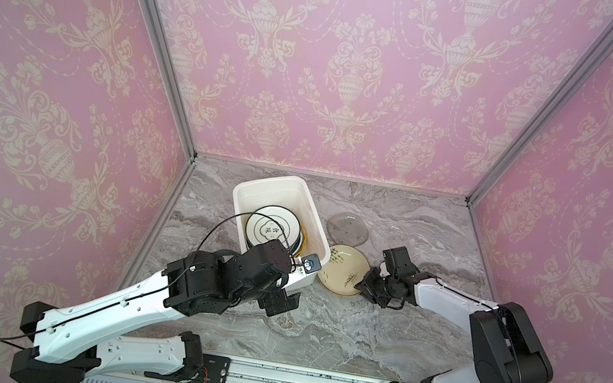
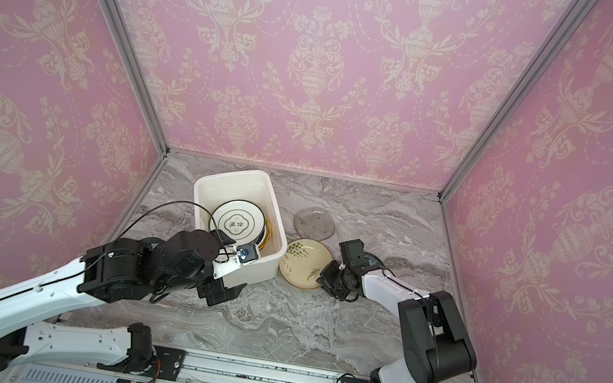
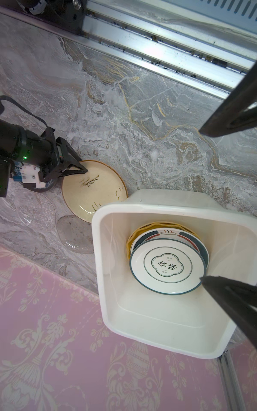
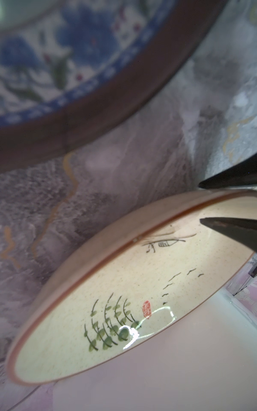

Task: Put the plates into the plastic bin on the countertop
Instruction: 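Close the right gripper on the rim of the beige leaf-painted plate, then lift the beige plate upright with the right gripper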

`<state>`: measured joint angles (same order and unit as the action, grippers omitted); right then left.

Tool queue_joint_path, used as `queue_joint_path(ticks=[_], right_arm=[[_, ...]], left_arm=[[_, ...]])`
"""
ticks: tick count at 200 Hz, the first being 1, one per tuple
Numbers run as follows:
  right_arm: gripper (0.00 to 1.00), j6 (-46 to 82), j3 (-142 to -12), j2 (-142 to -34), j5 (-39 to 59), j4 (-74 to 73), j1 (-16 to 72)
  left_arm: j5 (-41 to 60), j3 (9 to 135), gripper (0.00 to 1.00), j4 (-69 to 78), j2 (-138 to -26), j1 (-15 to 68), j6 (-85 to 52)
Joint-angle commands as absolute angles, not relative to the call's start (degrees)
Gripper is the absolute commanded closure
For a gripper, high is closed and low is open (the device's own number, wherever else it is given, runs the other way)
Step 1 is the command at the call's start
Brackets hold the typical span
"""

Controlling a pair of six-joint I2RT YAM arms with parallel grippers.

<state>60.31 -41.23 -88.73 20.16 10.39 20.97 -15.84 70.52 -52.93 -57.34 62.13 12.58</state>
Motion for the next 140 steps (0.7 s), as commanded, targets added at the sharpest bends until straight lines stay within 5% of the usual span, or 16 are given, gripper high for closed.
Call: queue_joint_path(ticks=[1, 93, 140], right_arm=[[0.83, 60.95, -39.98, -87.86, 19.64, 11.44, 20.74], [1.00, 54.06, -44.65, -72.46, 13.05, 29.44, 20.65], [1.00, 49.91, -54.68, -67.28, 10.81, 39.16, 20.65]], left_arm=[[-16.84, 69.61, 0.01, -50.46, -55.61, 62.56, 12.15], [-18.99, 68.60, 0.01, -42.71, -53.02, 62.57, 6.68], [-22.40, 69.73, 0.01, -37.55, -50.73, 61.70, 0.54]])
